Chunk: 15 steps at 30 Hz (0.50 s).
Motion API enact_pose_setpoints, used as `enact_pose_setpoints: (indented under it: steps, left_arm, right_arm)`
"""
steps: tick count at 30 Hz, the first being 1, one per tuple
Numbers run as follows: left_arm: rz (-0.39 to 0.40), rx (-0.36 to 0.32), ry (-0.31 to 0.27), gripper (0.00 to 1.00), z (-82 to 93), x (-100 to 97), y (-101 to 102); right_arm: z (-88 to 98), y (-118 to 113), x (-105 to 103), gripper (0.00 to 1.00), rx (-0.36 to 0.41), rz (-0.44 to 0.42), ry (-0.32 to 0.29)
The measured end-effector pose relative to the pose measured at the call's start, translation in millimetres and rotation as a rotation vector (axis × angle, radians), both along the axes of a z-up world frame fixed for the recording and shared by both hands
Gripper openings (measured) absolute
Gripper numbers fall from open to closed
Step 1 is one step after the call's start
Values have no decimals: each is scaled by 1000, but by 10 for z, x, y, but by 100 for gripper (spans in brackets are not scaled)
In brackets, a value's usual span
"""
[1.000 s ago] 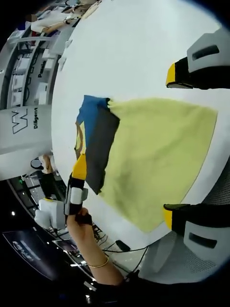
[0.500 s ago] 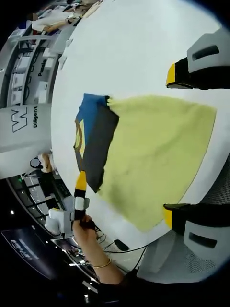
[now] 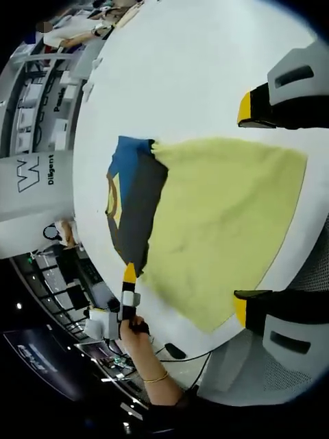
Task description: Fold the garment on the visible template until the final outline fits inside the template.
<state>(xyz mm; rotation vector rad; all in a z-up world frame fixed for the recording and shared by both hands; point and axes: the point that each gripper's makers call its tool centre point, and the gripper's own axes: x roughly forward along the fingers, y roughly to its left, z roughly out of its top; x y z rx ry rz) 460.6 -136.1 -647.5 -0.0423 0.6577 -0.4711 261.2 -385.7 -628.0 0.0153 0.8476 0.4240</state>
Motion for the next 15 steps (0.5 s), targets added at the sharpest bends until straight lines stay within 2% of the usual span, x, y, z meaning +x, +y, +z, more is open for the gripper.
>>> enact_pose_setpoints:
  steps: [8,12,14,15]
  left_arm:
    - [53,-40,41,32,-113,-61,81]
    - [64,-29,66,28,-178,-100,103]
    - [67,-27,74,21,-198,-113,109]
    - [77,-3,73,18,-217,-116,153]
  right_arm:
    - [-41,-33,-38,96,0,-12,8]
    - [-52,-45,-47,95,-3,-15,11]
    - [-54,-49,-50,95,-3,-16,12]
    - [-53,-51,-51,95,-3,-16,11]
